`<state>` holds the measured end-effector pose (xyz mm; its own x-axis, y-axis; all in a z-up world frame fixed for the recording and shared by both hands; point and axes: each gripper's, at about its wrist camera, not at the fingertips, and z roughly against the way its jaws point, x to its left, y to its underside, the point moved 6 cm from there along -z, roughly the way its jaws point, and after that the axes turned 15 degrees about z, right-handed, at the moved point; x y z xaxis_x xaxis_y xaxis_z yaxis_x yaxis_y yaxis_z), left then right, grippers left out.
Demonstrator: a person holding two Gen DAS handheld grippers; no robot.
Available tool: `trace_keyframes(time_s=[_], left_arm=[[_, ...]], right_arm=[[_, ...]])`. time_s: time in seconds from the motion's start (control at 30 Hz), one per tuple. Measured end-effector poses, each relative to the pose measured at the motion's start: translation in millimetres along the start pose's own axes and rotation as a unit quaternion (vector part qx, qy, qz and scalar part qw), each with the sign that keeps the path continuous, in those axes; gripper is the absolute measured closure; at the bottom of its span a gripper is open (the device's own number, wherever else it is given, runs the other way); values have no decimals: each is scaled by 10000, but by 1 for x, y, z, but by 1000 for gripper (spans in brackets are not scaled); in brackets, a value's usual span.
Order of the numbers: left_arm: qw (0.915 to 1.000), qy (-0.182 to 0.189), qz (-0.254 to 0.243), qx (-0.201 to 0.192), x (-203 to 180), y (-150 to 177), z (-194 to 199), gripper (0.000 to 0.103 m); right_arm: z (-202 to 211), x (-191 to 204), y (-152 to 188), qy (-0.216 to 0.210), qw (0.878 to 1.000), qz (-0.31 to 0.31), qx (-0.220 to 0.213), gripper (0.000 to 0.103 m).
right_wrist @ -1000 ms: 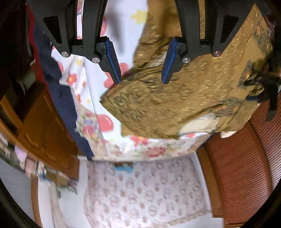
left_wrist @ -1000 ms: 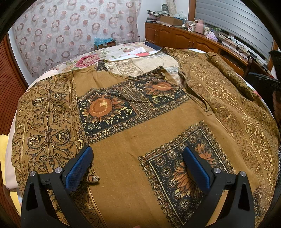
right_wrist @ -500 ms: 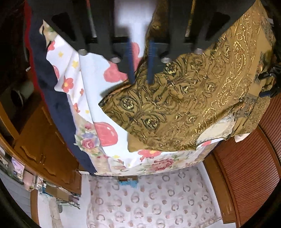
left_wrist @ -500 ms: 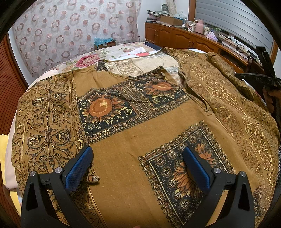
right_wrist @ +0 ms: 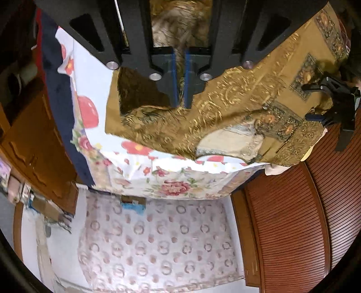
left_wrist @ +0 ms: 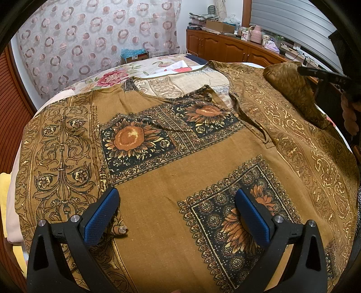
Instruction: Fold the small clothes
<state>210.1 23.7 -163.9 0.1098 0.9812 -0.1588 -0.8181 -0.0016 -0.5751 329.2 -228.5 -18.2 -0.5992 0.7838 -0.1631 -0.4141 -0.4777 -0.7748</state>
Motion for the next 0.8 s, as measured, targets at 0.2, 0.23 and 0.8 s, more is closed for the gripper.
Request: trace_keyframes(time_s=[0.2,0.23,0.8], left_arm=[[10000,0,1,0,0,0,0,0],[10000,1,1,1,0,0,0,0],[10000,4,5,0,0,0,0,0]], right_arm=[[12,-6,1,-33,9996,88,-283,64],[12,-10,5,42,9996,79,-260,64],[-62,-93,70,416,9903,-1019,849,63]])
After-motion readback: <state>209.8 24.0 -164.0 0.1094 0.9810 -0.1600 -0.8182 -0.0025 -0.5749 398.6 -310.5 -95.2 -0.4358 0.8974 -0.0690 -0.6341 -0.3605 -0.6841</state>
